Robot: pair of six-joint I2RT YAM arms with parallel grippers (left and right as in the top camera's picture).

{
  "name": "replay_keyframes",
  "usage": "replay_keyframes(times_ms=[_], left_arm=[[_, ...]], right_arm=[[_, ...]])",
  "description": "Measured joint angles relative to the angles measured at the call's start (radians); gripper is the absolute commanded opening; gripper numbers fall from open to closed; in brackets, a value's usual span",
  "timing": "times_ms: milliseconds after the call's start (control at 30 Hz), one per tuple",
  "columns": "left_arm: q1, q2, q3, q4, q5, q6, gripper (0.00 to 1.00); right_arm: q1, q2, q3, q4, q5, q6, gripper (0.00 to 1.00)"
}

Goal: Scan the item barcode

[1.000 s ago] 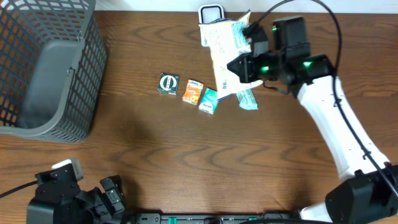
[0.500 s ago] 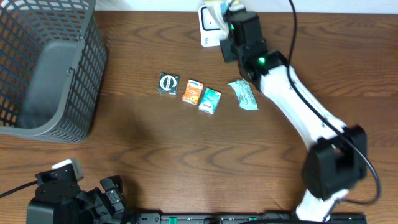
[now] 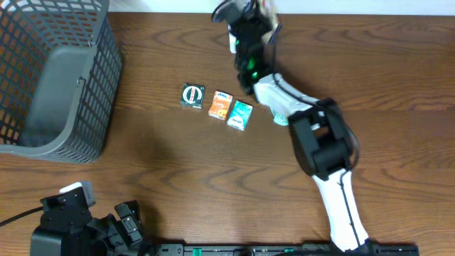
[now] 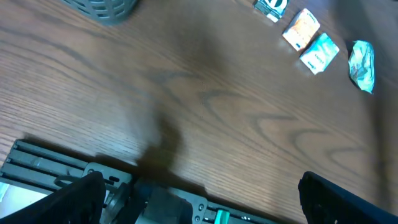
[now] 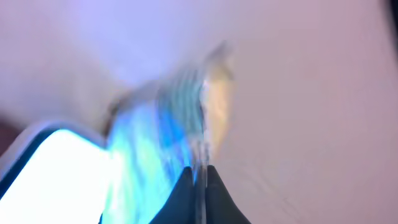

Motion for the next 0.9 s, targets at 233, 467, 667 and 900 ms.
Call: replay_keyframes(times_ms=[233,467,667,900], left_arm=[[0.0,0.0,0.0,0.0,0.0,0.0,0.97],[0.0,0.0,0.0,0.0,0.0,0.0,0.98],[0.0,0.0,0.0,0.0,0.0,0.0,0.98],[0.0,0.0,0.0,0.0,0.0,0.0,0.98]], right_arm=[[0.054,0.024,0.0,0.088,0.027,-0.128,0.01],[0.053,0.02,0.0,0.113,0.168,-0.147,0.01],[-0.011,-0.033,0.0,0.098,0.385,-0.062,0.01],[-0.145,-0.176,0.007,-0.187,0.563,0.076,0.01]])
